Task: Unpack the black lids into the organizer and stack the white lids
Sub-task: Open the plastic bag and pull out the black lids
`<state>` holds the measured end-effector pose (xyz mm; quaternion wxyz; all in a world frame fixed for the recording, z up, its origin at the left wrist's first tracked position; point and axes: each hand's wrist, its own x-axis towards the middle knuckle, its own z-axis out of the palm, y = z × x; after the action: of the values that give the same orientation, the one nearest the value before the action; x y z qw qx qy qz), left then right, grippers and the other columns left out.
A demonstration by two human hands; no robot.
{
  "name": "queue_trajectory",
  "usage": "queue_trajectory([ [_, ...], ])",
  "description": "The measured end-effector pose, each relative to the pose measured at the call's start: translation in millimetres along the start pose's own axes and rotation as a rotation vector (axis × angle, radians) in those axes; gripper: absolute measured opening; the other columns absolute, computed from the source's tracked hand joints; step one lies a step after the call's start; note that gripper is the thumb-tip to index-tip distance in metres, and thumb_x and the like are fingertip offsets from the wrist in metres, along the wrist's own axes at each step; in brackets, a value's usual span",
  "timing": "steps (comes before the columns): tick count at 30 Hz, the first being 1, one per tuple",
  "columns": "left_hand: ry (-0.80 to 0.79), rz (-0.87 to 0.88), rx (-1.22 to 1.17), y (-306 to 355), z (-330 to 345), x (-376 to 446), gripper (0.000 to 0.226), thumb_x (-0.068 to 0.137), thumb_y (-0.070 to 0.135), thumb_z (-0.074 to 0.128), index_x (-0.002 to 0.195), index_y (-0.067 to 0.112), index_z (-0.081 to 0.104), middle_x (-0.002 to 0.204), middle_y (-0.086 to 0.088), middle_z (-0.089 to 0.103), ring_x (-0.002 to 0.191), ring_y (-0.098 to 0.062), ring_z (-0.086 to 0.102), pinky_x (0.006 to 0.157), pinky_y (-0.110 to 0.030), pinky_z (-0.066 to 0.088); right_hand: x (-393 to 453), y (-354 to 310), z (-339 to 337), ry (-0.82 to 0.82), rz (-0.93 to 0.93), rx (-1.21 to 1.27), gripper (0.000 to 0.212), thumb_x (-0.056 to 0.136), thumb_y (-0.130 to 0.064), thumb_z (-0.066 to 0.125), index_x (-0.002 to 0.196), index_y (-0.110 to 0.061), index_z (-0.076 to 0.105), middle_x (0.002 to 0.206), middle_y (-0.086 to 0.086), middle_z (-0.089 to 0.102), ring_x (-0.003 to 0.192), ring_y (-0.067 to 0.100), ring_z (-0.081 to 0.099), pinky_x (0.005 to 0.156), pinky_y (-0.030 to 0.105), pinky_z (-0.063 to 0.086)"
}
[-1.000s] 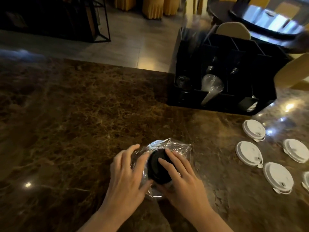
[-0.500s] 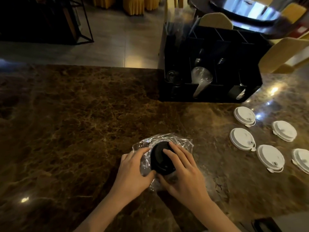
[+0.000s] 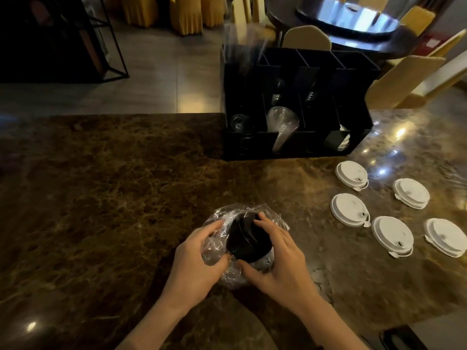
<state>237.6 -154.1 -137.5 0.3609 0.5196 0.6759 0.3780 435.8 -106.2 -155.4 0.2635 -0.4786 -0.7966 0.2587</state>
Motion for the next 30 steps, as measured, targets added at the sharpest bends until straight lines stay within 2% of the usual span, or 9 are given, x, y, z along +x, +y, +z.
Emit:
queue_trajectory([
  [4, 0.012, 0.055, 0.018, 4.6, 6.1, 0.2, 0.070, 0.080, 0.010, 0.081, 0.139, 0.033, 0.052, 0.126, 0.031, 0.052, 0.119, 0.026, 0.042, 0.090, 0.005, 0.035, 3.0, -1.4, -9.0, -0.014, 0.070, 0.037, 0.086, 0.074, -0.078, 0.069, 0.144, -0.035, 0.043, 0.149, -0.021, 0.051, 0.134, 0.000, 0.051, 0.105, 0.008, 0.040],
  [6, 0.013, 0.076, 0.030, 6.3, 7.5, 0.2, 0.069, 0.081, 0.008, 0.079, 0.140, 0.032, 0.053, 0.129, 0.027, 0.054, 0.123, 0.021, 0.043, 0.093, 0.005, 0.032, 4.1, -2.5, -11.3, -0.020, 0.099, 0.005, 0.089, 0.072, -0.077, 0.069, 0.145, -0.034, 0.042, 0.144, -0.018, 0.056, 0.128, 0.001, 0.056, 0.099, 0.005, 0.040],
  [9, -0.002, 0.111, 0.016, 9.4, 8.4, -0.3, 0.070, 0.083, 0.003, 0.076, 0.140, 0.035, 0.052, 0.132, 0.027, 0.054, 0.129, 0.013, 0.045, 0.102, -0.003, 0.036, 3.9, -2.9, -13.4, -0.009, 0.111, -0.038, 0.091, 0.071, -0.075, 0.068, 0.147, -0.031, 0.042, 0.139, -0.018, 0.059, 0.126, 0.003, 0.058, 0.097, 0.020, 0.052],
  [14, -0.012, 0.159, 0.043, 19.3, 14.5, -1.4, 0.070, 0.084, 0.005, 0.077, 0.141, 0.036, 0.051, 0.134, 0.030, 0.050, 0.132, 0.007, 0.045, 0.108, -0.011, 0.037, 6.3, -7.4, -18.6, 0.014, 0.138, -0.077, 0.088, 0.073, -0.075, 0.065, 0.144, -0.027, 0.048, 0.133, -0.015, 0.059, 0.125, 0.005, 0.053, 0.097, 0.021, 0.050],
  [18, 0.042, 0.157, 0.156, 25.2, 16.7, -3.5, 0.071, 0.082, 0.013, 0.079, 0.141, 0.039, 0.050, 0.131, 0.029, 0.048, 0.125, 0.009, 0.047, 0.101, -0.004, 0.039, 6.3, -13.3, -20.4, 0.057, 0.088, -0.108, 0.079, 0.076, -0.066, 0.068, 0.139, -0.019, 0.060, 0.127, -0.009, 0.063, 0.115, 0.009, 0.060, 0.089, 0.016, 0.049],
  [22, 0.093, 0.136, 0.269, 29.6, 12.6, -8.1, 0.070, 0.083, 0.024, 0.079, 0.139, 0.050, 0.046, 0.138, 0.028, 0.036, 0.123, 0.020, 0.035, 0.088, 0.007, 0.031, 9.5, -13.0, -25.4, 0.068, 0.027, -0.049, 0.073, 0.075, -0.062, 0.072, 0.136, -0.022, 0.062, 0.122, -0.011, 0.071, 0.106, 0.005, 0.068, 0.086, 0.014, 0.052],
  [24, 0.128, 0.116, 0.309, 31.8, 8.4, -11.9, 0.070, 0.082, 0.029, 0.078, 0.137, 0.055, 0.044, 0.144, 0.027, 0.026, 0.120, 0.019, 0.036, 0.084, 0.005, 0.032, 11.8, -12.0, -27.4, 0.066, -0.004, 0.033, 0.073, 0.074, -0.061, 0.074, 0.136, -0.024, 0.063, 0.125, -0.013, 0.070, 0.108, 0.002, 0.068, 0.089, 0.019, 0.057],
  [26, 0.144, 0.098, 0.335, 32.4, 2.4, -14.6, 0.072, 0.082, 0.032, 0.078, 0.133, 0.065, 0.039, 0.148, 0.024, 0.022, 0.119, 0.011, 0.041, 0.087, -0.002, 0.032, 14.5, -10.9, -26.9, 0.062, -0.029, 0.112, 0.072, 0.074, -0.056, 0.078, 0.137, -0.024, 0.062, 0.125, -0.014, 0.070, 0.111, 0.000, 0.067, 0.090, 0.028, 0.059],
  [30, 0.216, 0.020, 0.394, 33.3, -15.9, -23.6, 0.076, 0.081, 0.030, 0.078, 0.125, 0.073, 0.034, 0.155, 0.012, 0.026, 0.122, -0.003, 0.046, 0.106, -0.032, 0.045, 22.0, -18.0, -27.5, 0.025, -0.118, 0.297, 0.067, 0.076, -0.042, 0.087, 0.136, -0.024, 0.063, 0.120, -0.018, 0.071, 0.111, 0.000, 0.068, 0.089, 0.026, 0.059],
])
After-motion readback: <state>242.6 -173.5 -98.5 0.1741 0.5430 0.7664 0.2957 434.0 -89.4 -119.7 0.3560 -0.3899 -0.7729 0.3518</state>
